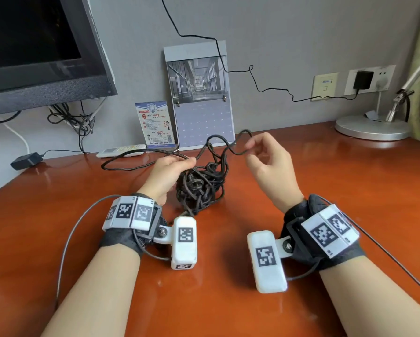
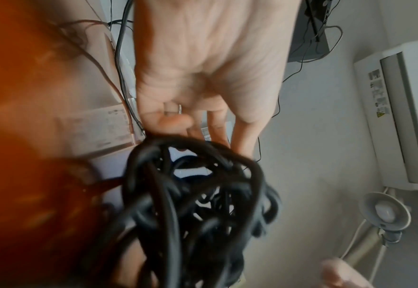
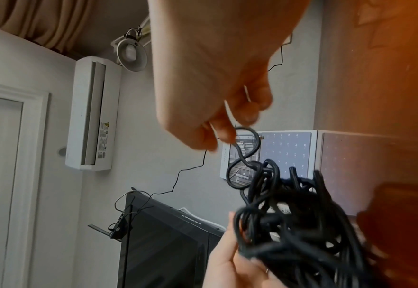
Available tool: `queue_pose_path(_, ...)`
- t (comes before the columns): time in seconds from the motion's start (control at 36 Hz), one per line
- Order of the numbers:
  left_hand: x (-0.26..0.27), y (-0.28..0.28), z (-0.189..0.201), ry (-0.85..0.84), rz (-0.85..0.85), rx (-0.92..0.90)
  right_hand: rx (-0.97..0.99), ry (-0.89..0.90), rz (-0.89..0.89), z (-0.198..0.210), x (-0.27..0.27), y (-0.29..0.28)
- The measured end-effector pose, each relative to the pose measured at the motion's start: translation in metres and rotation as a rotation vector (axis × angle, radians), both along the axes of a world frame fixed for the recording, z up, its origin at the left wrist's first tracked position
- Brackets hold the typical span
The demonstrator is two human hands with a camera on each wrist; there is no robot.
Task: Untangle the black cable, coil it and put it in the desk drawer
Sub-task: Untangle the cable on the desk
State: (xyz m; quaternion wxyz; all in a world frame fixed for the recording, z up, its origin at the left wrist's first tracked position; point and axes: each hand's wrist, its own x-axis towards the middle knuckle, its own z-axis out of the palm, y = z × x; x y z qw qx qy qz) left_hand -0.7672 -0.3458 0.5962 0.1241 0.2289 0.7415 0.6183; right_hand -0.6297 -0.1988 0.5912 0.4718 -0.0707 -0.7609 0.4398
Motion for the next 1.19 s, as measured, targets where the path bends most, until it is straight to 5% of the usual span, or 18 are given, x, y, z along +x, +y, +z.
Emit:
queue_pose_path(0.22, 0.016, 0.008, 0.002, 0.016, 0.043, -0.020, 0.069, -0.466, 0.266, -0.010, -0.005, -0.004)
queue_pose_path(0.53, 0.023, 0.009, 0.007, 0.088, 0.012, -0.083, 0.032, -0.481, 0.129, -0.013, -0.010, 0.003)
queue_pose_path(0.83, 0.025, 0.015, 0.007, 0.376, -0.039, -0.245, -0.007, -0.477, 0.060, -0.015, -0.009, 0.009)
queue_pose_path(1.06, 0.018, 0.022, -0.011, 0.297, -0.066, -0.071, -0.028, -0.460, 0.058, -0.014, -0.008, 0.009)
queue_pose_path(1.19, 0.011, 0.021, -0.013, 0.264, -0.075, 0.070, 0.052, -0.298, 0.058, -0.008, -0.005, 0.006)
